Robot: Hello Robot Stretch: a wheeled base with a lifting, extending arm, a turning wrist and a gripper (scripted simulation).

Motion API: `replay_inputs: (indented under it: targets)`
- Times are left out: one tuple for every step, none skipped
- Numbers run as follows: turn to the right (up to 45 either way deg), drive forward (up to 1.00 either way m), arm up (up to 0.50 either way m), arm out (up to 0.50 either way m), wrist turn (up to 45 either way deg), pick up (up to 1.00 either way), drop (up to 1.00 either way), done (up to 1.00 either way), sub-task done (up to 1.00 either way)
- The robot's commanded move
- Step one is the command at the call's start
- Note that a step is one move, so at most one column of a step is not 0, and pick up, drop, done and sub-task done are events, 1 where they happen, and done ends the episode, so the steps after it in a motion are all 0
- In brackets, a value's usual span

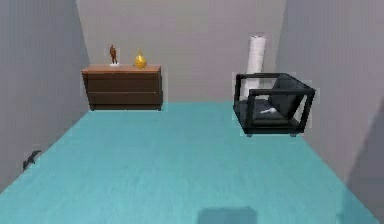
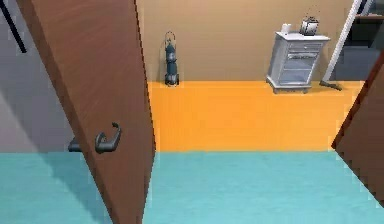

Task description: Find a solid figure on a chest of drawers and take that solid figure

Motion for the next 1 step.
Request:
replay_inputs:
  targets:
    - [0.0,0.65,0.0,0.0,0.0,0.0,0.0,0.0,0.0]
